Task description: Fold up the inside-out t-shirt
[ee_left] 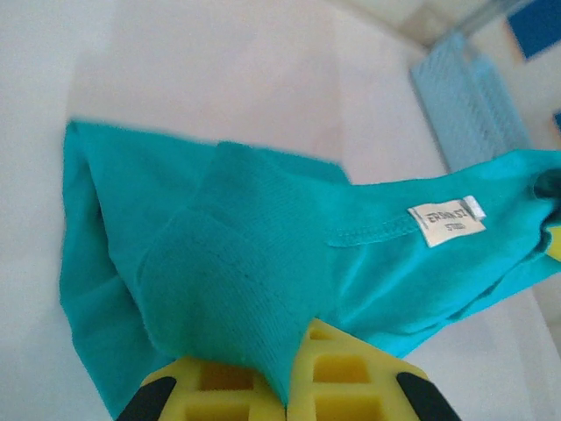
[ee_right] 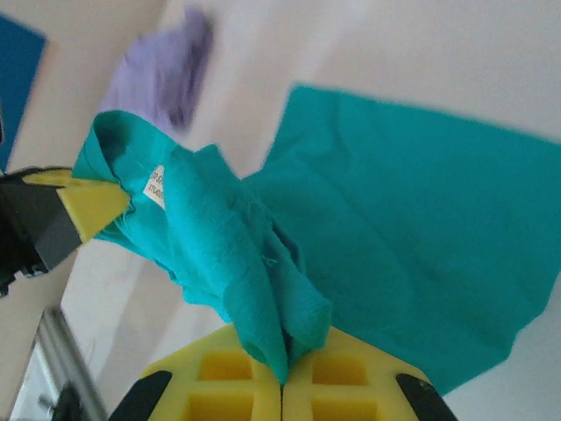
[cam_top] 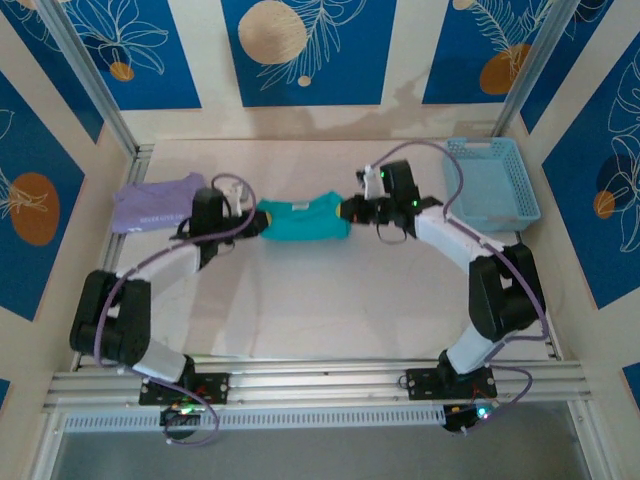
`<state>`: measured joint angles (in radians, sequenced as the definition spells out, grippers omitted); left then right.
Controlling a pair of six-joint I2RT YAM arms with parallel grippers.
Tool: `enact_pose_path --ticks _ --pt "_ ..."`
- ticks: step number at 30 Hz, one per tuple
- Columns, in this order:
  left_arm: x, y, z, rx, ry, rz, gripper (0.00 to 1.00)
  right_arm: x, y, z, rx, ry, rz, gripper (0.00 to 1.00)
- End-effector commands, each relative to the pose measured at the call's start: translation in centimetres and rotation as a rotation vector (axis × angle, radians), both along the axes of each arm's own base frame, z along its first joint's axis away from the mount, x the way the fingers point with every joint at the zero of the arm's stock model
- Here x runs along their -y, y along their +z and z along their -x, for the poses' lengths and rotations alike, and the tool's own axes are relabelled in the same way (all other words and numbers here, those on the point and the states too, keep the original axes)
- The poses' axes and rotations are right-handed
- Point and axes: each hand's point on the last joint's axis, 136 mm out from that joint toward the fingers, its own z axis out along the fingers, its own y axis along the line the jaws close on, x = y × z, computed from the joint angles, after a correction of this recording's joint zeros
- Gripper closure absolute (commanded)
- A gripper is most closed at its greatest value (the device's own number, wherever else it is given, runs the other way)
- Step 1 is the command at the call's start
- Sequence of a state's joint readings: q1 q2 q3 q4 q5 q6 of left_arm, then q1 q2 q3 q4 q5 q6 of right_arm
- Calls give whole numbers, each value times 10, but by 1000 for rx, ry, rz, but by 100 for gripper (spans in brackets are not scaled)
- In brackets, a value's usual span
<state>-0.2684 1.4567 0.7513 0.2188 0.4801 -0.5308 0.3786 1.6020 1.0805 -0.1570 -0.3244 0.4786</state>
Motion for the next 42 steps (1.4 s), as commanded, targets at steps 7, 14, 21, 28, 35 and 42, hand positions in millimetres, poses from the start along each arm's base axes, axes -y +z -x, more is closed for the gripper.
enact_pose_path --ticks 7,14,21,28,35,42 --pt "-9 1 39 71 19 -12 100 3 -32 50 -140 -49 31 98" --pt "-12 -14 -5 67 49 -126 100 9 -54 11 -184 -81 120 95" --pt "-14 -47 -58 16 61 -220 96 20 -89 -37 -272 -130 175 90" --pt "-16 -81 -78 -87 69 -267 78 29 -112 -58 -341 -123 239 71" --pt "-35 -75 -52 -148 81 -368 42 45 -77 -38 -281 -132 247 56" --pt "-20 -86 -20 -231 -7 -269 17 28 -71 -11 -270 -115 174 47"
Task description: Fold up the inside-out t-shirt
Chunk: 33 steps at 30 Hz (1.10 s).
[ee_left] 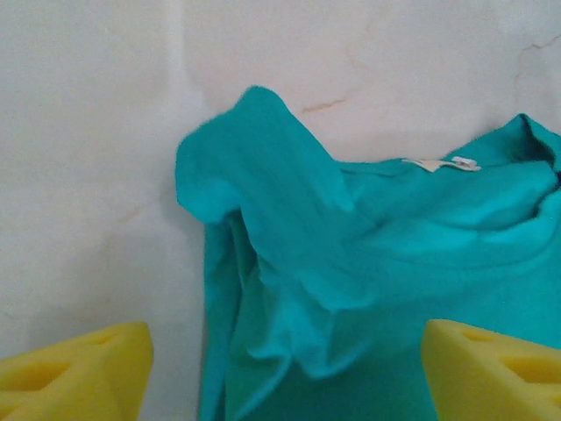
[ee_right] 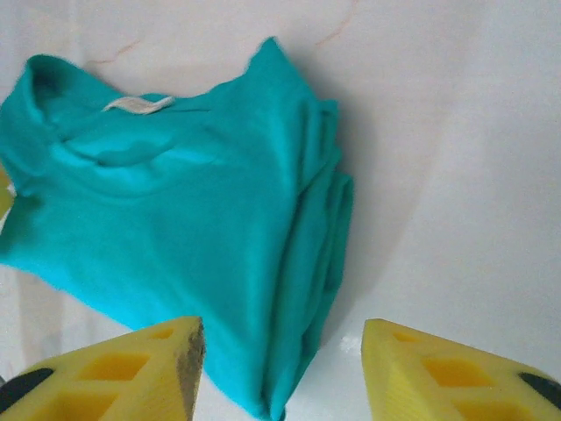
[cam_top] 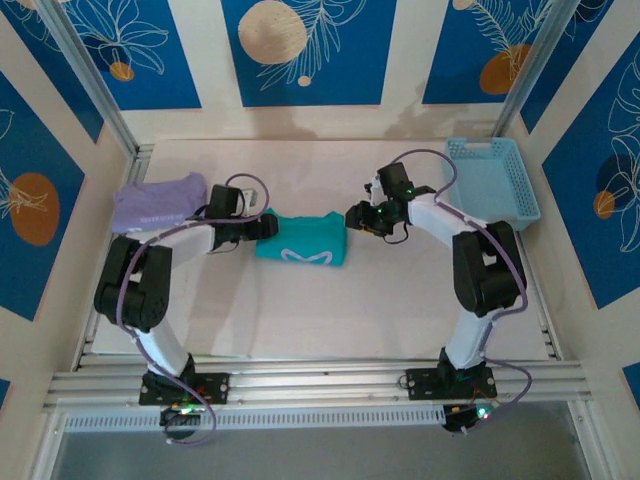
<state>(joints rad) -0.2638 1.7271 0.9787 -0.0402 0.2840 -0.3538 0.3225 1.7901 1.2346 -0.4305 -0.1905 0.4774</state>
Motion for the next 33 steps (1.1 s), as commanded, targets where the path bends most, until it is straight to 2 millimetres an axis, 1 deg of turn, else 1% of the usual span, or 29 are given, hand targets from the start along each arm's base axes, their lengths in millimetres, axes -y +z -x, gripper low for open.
enact_pose_path --ticks 1,3,6,10,14,17,23,29,32,33 --pt "9 -16 18 -98 -50 62 16 -16 -10 8 -25 20 -36 47" --pt "15 -21 19 -122 -66 90 15 -24 -19 9 -47 29 -32 48" --pt "18 -31 19 -146 -71 85 15 -30 -37 11 -81 38 -7 50" --pt "26 -43 25 -185 -99 105 16 -26 -61 21 -137 31 32 56" --pt "44 -46 31 -187 -133 188 23 -25 -73 32 -161 29 38 61" --pt "54 -45 28 -184 -147 233 31 -27 -75 37 -165 35 41 63" --pt "66 -31 18 -159 -168 299 51 -26 -73 35 -154 36 50 65" --pt "69 -33 16 -162 -173 307 78 -27 -71 31 -146 35 48 65" --pt "63 -29 12 -138 -172 283 96 -23 -66 29 -135 33 50 65" --pt "60 -27 11 -126 -169 276 100 -21 -62 28 -125 32 50 65"
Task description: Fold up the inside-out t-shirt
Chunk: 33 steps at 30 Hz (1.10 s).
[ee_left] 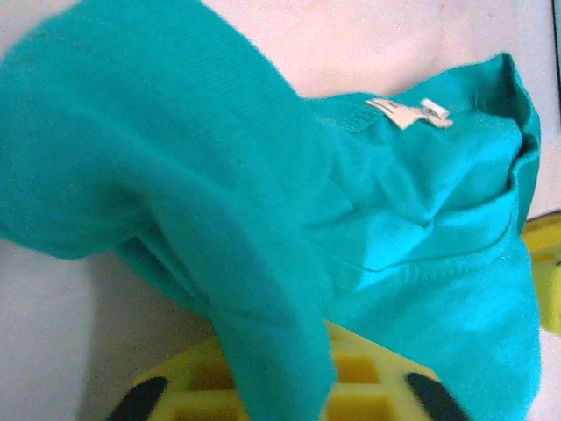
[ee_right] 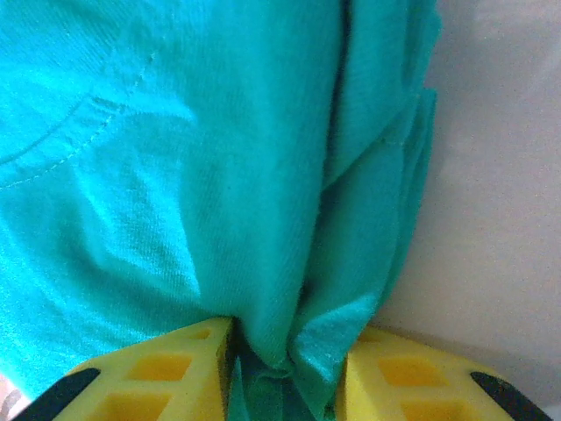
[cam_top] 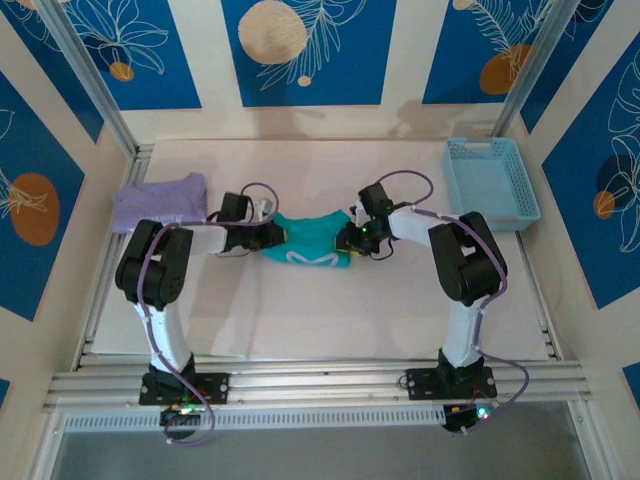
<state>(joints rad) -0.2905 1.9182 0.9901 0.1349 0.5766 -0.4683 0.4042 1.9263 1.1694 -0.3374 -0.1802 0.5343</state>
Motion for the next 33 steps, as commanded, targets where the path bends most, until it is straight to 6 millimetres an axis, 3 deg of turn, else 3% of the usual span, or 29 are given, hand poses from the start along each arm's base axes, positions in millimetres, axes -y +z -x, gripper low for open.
enact_pose_path --ticks 1,9,15,24,33 --pt "0 12 -1 29 -31 10 100 8 10 3 16 -2 16 63" --pt "-36 61 0 171 -40 -138 100 49 68 4 205 -45 63 46" --pt "-69 113 -8 316 6 -279 100 60 107 8 369 -52 72 42" --pt "-127 185 -44 468 82 -527 100 55 121 6 436 -40 28 41" --pt "-188 236 -82 495 156 -622 100 51 127 7 457 -32 -10 40"
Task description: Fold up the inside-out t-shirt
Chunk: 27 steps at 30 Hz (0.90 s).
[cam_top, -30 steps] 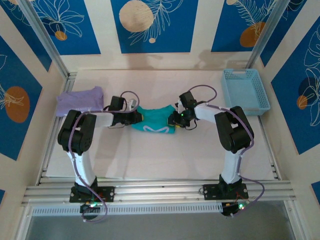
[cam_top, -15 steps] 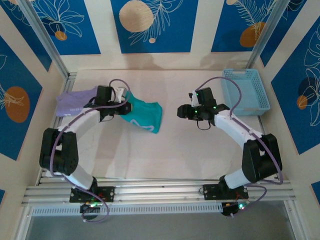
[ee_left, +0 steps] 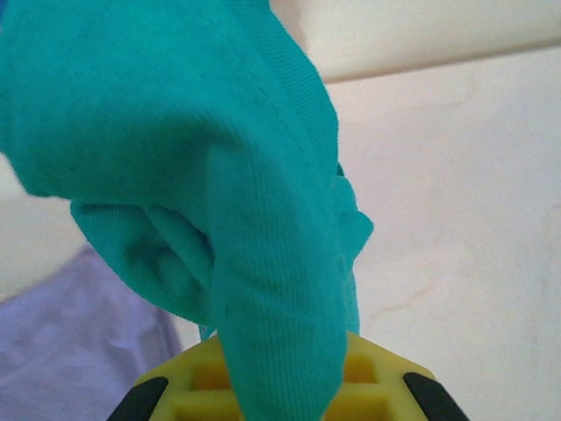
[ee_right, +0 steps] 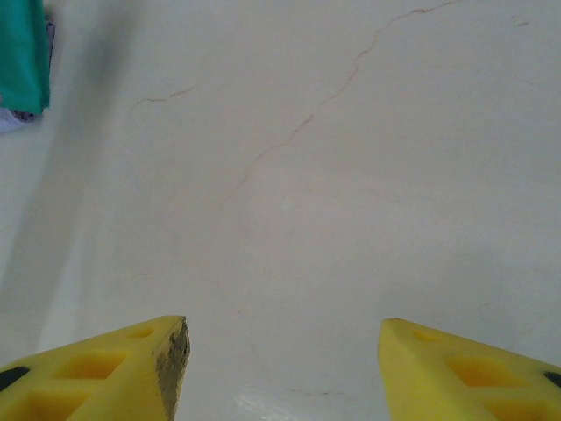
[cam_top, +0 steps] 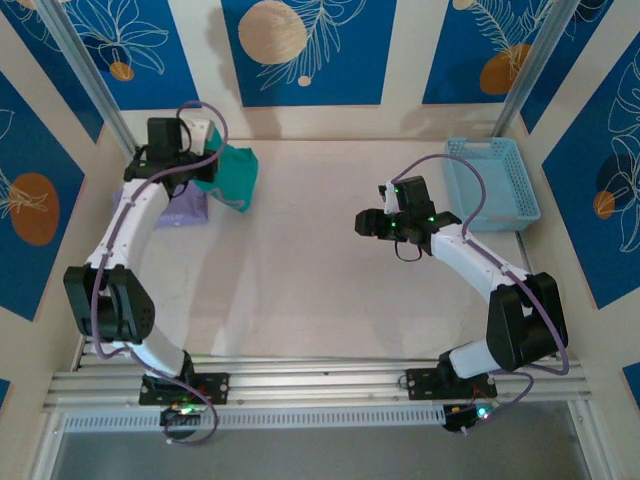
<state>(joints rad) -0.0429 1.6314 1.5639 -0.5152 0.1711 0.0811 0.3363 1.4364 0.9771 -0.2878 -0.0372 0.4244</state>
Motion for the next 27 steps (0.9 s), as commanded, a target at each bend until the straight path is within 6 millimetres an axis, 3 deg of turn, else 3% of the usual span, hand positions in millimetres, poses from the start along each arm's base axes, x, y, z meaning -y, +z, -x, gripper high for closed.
enact_pose_path --ticks 1,5,10,15,22,27 --pt "-28 4 -8 -32 21 -52 100 -6 8 4 34 36 -34 40" --pt "-55 3 -19 -65 53 -27 100 -6 8 3 36 34 -41 40" --pt "-97 -21 -25 -128 125 -12 100 -6 4 3 28 35 -44 40" --pt "-156 -65 -23 -231 250 -42 100 -7 -1 2 14 37 -51 40" --pt "-241 -136 -23 -359 493 -210 98 -5 -6 0 0 32 -37 40" --pt "-277 -151 -27 -396 644 -326 45 -5 -8 0 -15 31 -34 40"
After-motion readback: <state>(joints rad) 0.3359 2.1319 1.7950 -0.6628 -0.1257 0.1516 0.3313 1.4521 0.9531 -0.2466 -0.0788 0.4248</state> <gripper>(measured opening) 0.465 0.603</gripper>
